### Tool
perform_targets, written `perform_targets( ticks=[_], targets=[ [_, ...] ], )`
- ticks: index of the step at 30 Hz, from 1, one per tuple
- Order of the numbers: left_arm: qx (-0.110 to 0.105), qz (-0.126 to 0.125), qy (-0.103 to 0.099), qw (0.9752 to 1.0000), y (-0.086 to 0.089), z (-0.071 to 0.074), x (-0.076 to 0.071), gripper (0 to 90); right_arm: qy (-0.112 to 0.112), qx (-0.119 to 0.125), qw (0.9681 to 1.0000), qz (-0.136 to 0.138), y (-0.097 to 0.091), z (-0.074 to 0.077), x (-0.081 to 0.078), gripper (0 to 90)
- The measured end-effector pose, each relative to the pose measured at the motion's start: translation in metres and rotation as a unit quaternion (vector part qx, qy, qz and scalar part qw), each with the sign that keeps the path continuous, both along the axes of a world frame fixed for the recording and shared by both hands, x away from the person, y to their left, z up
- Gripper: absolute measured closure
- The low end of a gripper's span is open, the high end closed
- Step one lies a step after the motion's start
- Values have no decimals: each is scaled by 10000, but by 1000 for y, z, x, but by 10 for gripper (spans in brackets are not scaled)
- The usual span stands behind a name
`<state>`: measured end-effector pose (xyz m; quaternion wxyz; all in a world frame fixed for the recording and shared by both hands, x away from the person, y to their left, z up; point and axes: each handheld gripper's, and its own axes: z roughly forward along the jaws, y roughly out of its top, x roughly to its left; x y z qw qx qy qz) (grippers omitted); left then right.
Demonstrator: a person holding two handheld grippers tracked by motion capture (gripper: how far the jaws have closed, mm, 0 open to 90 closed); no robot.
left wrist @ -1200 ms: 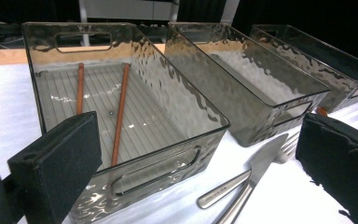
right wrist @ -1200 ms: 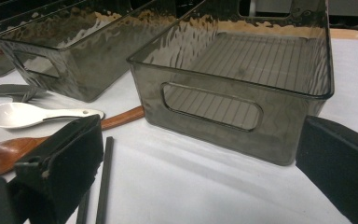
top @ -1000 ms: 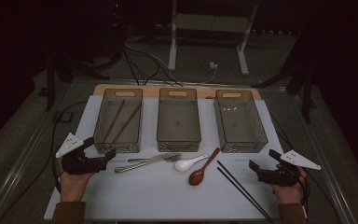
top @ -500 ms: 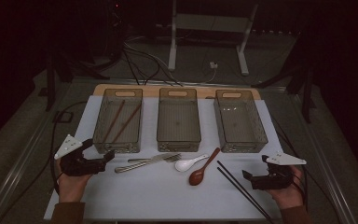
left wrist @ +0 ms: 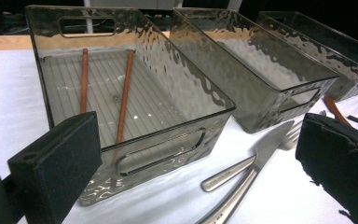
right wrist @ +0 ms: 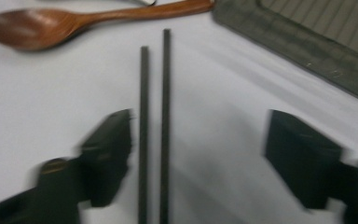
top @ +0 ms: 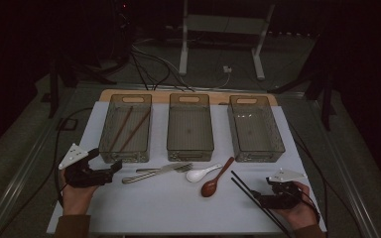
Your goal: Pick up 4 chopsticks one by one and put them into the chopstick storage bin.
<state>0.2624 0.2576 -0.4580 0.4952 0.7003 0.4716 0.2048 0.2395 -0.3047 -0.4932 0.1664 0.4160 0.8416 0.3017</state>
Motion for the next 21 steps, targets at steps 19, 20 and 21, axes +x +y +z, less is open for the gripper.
perform_targets(
  ticks=[19, 20, 21],
  targets=[
    [58, 30, 82, 9999, -1, -3, 0, 14, 525, -371, 9978, 132, 3, -15, -2, 865],
    [54, 22, 86, 9999, -2, -3, 0, 13, 529, -433, 9976, 122, 5, -14, -1, 867],
    [55, 15, 89, 9999, -2, -3, 0, 13, 557, -473, 9973, 97, 6, -13, -1, 868]
  ],
)
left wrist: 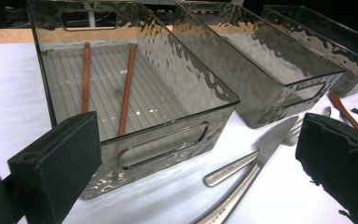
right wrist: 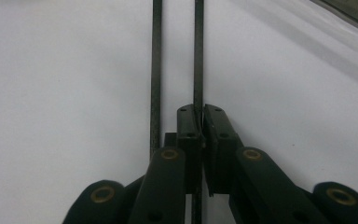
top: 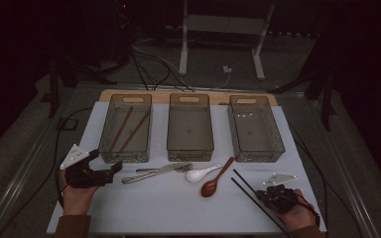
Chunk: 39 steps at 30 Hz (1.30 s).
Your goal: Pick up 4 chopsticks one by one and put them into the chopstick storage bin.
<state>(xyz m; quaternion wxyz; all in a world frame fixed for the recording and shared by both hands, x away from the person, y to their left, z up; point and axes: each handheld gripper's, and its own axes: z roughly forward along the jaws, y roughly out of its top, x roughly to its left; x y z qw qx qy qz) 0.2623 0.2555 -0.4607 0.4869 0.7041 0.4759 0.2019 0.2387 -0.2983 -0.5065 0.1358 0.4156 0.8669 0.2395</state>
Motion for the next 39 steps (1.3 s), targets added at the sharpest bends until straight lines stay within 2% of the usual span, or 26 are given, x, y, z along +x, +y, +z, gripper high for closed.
perform_targets(
  ticks=[6, 12, 19, 25, 28, 34, 39],
  targets=[
    [-14, -18, 8, 10000, -1, 0, 1, 13, -104, 60, 9999, -85, -3, 1, 0, 869],
    [-47, -48, 21, 10000, -6, 1, 0, 13, -310, 219, 9992, -103, -5, 12, -1, 870],
    [-150, -251, 12, 9996, -21, 3, 0, 14, -488, 371, 9981, -109, -4, 22, -1, 870],
    [-189, -442, 10, 9988, -44, 4, 1, 14, -736, 544, 9958, -99, 4, 36, 2, 870],
    [-142, -588, 39, 9982, -59, 4, 4, 14, -870, 666, 9940, -74, 9, 44, 5, 870],
    [-145, -941, 35, 9955, -93, 8, 10, 14, -1098, 910, 9898, 20, 25, 60, 12, 870],
    [-310, -1201, 45, 9923, -123, 11, 17, 14, -1270, 1105, 9856, 179, 46, 69, 18, 870]
  ],
)
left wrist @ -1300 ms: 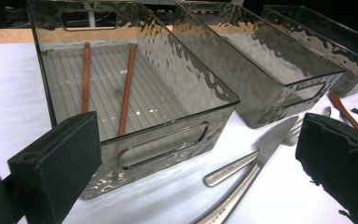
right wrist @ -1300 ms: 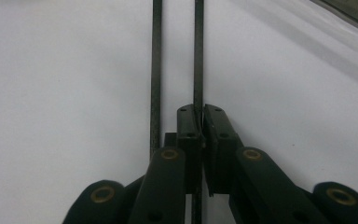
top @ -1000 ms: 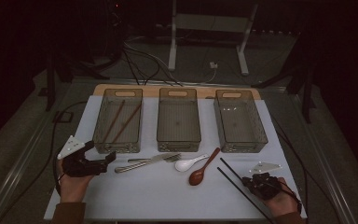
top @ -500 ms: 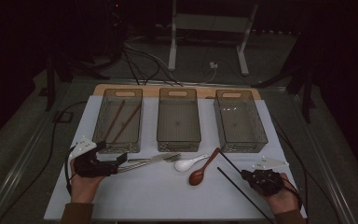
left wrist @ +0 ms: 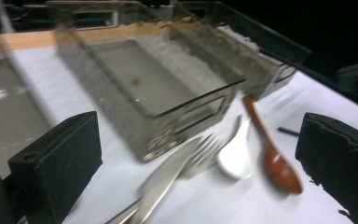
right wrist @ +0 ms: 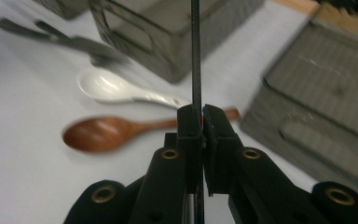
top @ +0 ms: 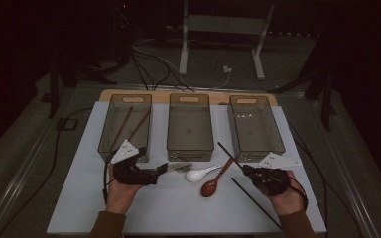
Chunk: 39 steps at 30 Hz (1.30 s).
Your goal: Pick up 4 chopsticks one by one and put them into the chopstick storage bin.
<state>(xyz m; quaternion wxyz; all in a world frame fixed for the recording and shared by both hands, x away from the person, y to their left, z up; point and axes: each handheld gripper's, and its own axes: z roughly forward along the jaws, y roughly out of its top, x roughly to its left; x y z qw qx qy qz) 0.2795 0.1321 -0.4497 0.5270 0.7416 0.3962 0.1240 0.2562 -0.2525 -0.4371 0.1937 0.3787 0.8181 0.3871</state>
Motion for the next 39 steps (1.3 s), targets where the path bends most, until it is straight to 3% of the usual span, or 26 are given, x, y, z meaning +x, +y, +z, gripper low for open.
perform_targets(
  ticks=[9, 19, 23, 25, 31, 34, 39],
  targets=[
    [-52, -265, 175, 9995, -41, -4, 13, 15, -294, 272, 9985, 381, 43, 13, 8, 870],
    [-399, -352, 343, 9980, -51, -4, 20, 70, -497, 427, 9957, 651, 71, 20, 8, 870],
    [-585, -434, 365, 9967, -57, 0, 21, 155, -515, 517, 9947, 726, 79, 19, 7, 870],
    [-752, -541, 428, 9948, -58, 0, 22, 182, -524, 528, 9942, 771, 82, 19, 6, 870],
    [-1271, -825, 558, 9869, -57, -1, 25, 482, -581, 617, 9927, 861, 90, 17, 3, 870],
    [-1417, -917, 548, 9841, -57, 0, 25, 618, -615, 654, 9920, 887, 93, 14, 2, 870],
    [-1638, -1052, 568, 9792, -56, 2, 24, 753, -675, 701, 9910, 914, 97, 12, 1, 870]
  ],
)
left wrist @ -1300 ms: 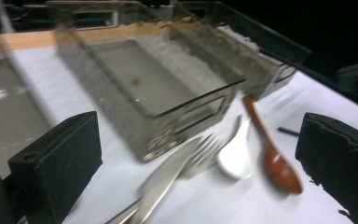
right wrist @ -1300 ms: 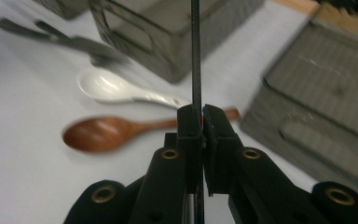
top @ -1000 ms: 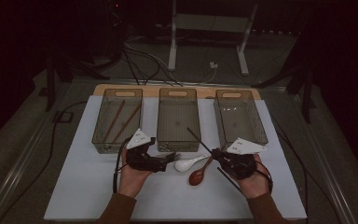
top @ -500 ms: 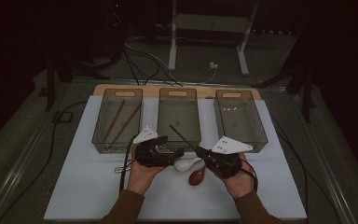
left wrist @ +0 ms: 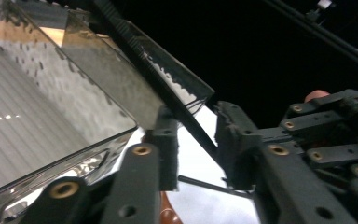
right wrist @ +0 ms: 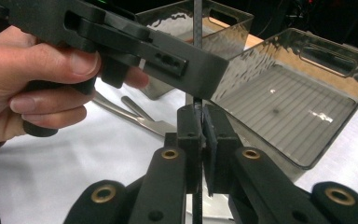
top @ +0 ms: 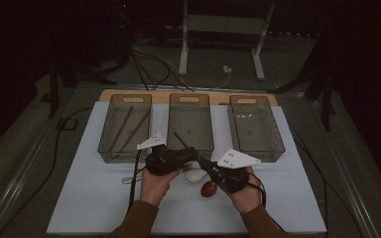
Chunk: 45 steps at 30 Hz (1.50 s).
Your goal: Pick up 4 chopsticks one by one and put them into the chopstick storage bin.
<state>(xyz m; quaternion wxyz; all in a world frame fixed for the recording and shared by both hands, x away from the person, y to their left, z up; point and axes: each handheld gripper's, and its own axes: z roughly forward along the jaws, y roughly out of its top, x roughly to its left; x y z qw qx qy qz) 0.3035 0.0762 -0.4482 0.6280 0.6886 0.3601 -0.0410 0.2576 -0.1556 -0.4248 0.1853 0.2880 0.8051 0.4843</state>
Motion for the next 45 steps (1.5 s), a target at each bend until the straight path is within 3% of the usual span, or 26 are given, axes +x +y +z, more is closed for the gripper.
perform_targets(
  ticks=[5, 11, 14, 16, 18, 20, 22, 27, 33, 45],
  targets=[
    [-240, -171, 79, 9995, 0, 2, 0, 843, -9, 55, 10000, 19, 2, -1, 0, 869],
    [-155, -95, 131, 9997, 1, 5, -1, 868, 40, 107, 9999, 54, 4, -3, 2, 858],
    [-112, 4, 123, 9999, 5, 9, -1, 870, 88, 91, 9999, 70, 3, -4, 3, 725],
    [-105, 29, 119, 9999, 8, 12, -1, 870, 137, 77, 9999, 57, 2, -5, 4, 584],
    [-33, 74, 93, 9999, 10, 15, 0, 871, 145, 42, 9998, -95, 0, -6, 4, 445],
    [-11, 124, 81, 9999, 12, 17, 0, 871, 346, 72, 9991, -247, -3, -8, 9, 306],
    [32, 157, 69, 9998, 14, 18, 0, 870, 384, 71, 9983, -423, -5, -10, 12, 194],
    [113, 258, 84, 9996, 19, 20, 1, 871, 584, -23, 9966, -583, -11, -14, 16, 68],
    [221, 351, 62, 9991, 26, 23, 2, 871, 669, -131, 9961, -565, -17, -19, 18, 13],
    [293, 612, 2, 9977, 48, 31, 3, 871, 617, -20, 9967, -522, -34, -24, 17, 0]
  ],
)
